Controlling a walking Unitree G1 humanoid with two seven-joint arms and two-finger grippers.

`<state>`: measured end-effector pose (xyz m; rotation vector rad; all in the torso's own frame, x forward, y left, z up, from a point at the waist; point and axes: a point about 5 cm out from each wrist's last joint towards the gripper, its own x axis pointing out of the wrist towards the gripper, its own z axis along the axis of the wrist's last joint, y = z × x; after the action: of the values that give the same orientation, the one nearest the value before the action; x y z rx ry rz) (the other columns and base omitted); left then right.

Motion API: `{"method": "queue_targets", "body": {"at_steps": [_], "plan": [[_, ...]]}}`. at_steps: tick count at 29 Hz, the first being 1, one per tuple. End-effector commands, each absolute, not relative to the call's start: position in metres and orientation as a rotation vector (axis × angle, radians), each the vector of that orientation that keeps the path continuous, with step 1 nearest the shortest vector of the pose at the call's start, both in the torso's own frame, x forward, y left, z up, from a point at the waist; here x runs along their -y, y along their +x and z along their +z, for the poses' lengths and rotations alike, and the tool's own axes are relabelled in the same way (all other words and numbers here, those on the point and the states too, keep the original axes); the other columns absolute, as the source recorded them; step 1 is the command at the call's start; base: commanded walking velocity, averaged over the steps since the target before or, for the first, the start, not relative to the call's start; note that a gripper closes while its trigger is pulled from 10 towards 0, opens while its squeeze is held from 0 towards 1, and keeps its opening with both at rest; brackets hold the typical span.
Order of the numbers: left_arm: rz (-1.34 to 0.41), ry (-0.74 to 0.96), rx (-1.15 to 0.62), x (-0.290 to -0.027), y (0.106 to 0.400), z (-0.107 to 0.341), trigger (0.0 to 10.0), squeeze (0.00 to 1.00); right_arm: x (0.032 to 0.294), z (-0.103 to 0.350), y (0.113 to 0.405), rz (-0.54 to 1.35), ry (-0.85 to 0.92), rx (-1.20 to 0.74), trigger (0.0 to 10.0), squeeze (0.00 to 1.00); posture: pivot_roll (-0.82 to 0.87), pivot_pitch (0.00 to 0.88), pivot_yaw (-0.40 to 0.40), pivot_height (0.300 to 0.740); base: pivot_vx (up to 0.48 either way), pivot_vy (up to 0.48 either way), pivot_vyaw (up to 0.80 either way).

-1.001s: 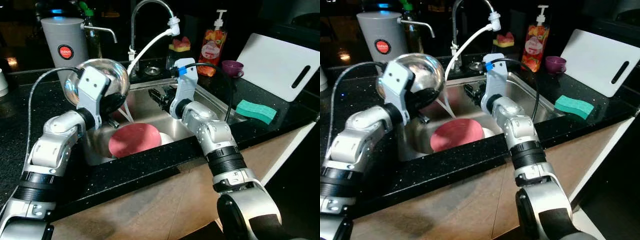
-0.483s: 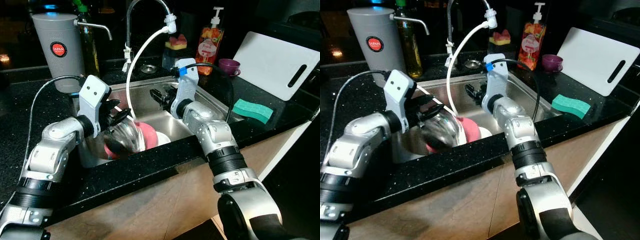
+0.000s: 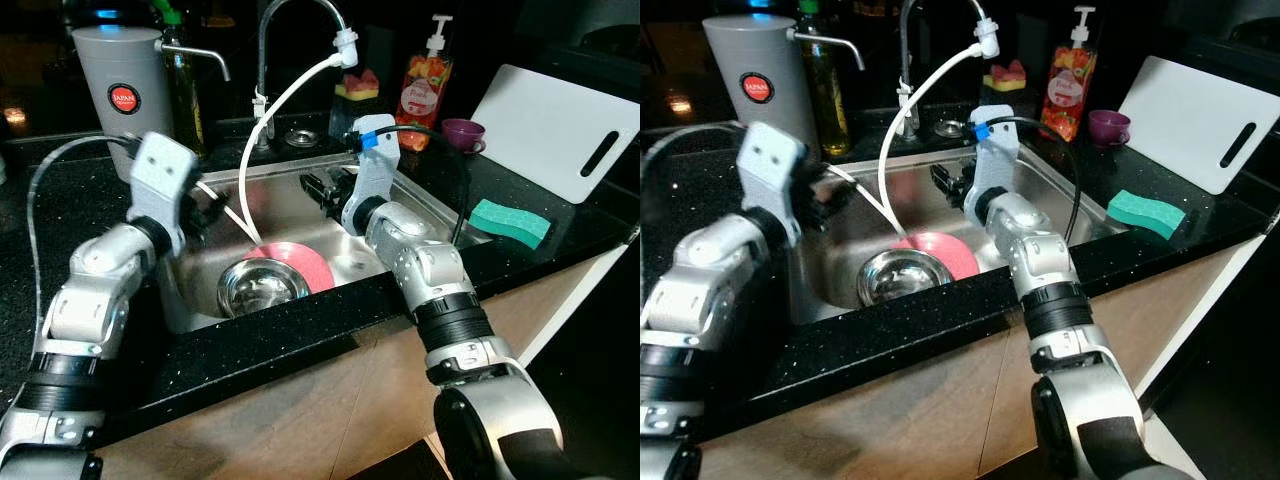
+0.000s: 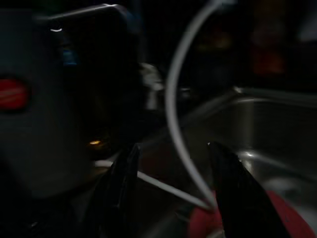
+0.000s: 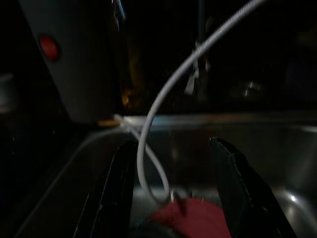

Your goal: Kitchen organization

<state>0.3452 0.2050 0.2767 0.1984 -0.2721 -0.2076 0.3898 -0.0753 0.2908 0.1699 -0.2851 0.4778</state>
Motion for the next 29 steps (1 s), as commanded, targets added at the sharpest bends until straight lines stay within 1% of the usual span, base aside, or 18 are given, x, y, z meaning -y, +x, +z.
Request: {"method": "queue_targets", "body": {"at_steps": [1, 3, 7, 11, 15, 18, 29], "plan": [[-0.132, 0.144, 0.302, -0.207, 0.34, 0.282, 10.0, 0.0, 0.086, 0.293, 0.387, 0.419, 0.214, 0.337, 10.0, 0.0, 0.0, 0.061, -0.049, 0.74, 0.0, 0.0, 0.0], [-0.044, 0.096, 0.335, -0.212, 0.333, 0.284, 10.0, 0.0, 0.092, 0.29, 0.385, 0.362, 0.199, 0.357, 10.0, 0.0, 0.0, 0.062, -0.042, 0.74, 0.0, 0.0, 0.0], [0.021, 0.064, 0.349, -0.216, 0.324, 0.281, 10.0, 0.0, 0.099, 0.281, 0.38, 0.322, 0.164, 0.354, 10.0, 0.0, -0.01, 0.063, -0.036, 0.74, 0.0, 0.0, 0.0], [-0.024, 0.063, 0.347, -0.207, 0.314, 0.274, 10.0, 0.0, 0.11, 0.267, 0.371, 0.29, 0.18, 0.343, 10.0, 0.0, -0.01, 0.065, -0.037, 0.74, 0.0, 0.0, 0.0], [-0.04, 0.064, 0.341, -0.204, 0.31, 0.271, 10.0, 0.0, 0.111, 0.264, 0.366, 0.293, 0.176, 0.362, 10.0, 0.0, -0.02, 0.065, -0.035, 0.74, 0.0, 0.0, 0.0], [-0.09, 0.068, 0.305, -0.193, 0.303, 0.263, 10.0, 0.0, 0.113, 0.257, 0.355, 0.3, 0.166, 0.358, 10.0, 0.0, -0.02, 0.066, -0.033, 0.74, 0.0, 0.0, 0.0], [-0.083, 0.043, 0.303, -0.189, 0.3, 0.261, 10.0, 0.0, 0.114, 0.248, 0.349, 0.297, 0.172, 0.325, 10.0, 0.0, -0.02, 0.067, -0.032, 0.74, 0.0, 0.0, 0.0]]}}
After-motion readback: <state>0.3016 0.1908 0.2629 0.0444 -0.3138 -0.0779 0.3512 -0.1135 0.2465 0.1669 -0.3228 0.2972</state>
